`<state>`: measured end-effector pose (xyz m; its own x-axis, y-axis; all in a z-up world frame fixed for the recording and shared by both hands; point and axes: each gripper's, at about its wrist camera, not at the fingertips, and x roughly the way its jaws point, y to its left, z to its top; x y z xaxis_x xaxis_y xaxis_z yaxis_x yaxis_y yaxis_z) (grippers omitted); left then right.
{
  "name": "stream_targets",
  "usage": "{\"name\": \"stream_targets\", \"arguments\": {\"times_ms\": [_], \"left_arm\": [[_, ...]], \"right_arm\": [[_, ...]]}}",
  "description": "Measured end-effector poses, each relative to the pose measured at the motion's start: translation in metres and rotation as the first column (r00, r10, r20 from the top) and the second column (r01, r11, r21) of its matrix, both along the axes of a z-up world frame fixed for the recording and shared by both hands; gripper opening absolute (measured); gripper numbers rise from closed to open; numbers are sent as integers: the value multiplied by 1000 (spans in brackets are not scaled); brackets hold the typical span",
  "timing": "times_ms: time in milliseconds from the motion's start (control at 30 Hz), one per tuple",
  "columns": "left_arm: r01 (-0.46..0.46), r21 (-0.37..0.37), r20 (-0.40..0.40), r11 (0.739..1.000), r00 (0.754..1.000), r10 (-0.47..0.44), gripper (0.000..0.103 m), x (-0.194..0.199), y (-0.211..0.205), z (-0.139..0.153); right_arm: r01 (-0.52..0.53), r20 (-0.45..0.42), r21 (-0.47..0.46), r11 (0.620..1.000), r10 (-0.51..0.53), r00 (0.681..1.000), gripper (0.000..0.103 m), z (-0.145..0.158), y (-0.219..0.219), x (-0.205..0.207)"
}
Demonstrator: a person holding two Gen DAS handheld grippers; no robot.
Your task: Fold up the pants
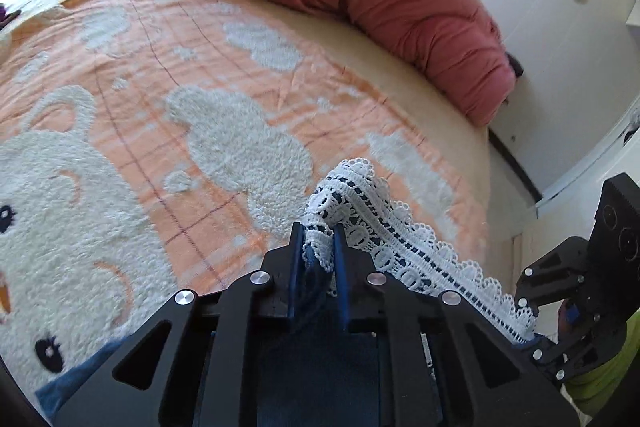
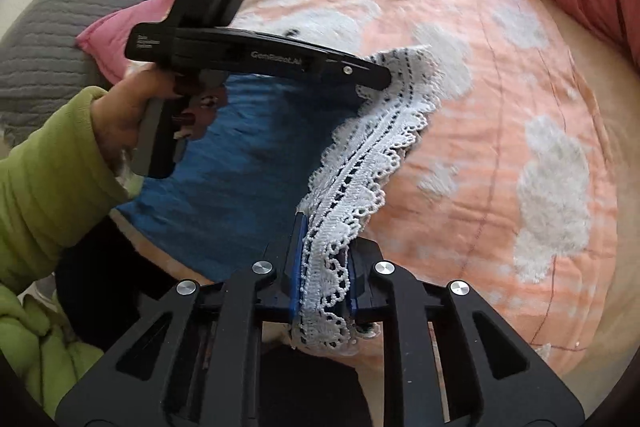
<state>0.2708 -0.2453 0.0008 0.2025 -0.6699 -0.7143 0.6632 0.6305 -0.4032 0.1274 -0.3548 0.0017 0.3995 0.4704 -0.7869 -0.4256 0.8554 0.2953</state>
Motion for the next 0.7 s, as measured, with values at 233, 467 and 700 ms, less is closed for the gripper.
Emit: {"name": "stream_targets", "arguments": {"times_ms": [233,467,700], "left_arm": [[-70,-62,43,996,996,73,14,-13,60,33],[-173,-67,44,983,983,176,14,-24,137,37],[-356,-101,-34,929,934,355,20,-31,231,16]], "right_arm": [[-91,86,0,996,91,992,10,39,54,-4],[-229,96,-16,973,229,969,10,43,130,2],[-331,61,-116,936,339,939,10,16,204,3]]}}
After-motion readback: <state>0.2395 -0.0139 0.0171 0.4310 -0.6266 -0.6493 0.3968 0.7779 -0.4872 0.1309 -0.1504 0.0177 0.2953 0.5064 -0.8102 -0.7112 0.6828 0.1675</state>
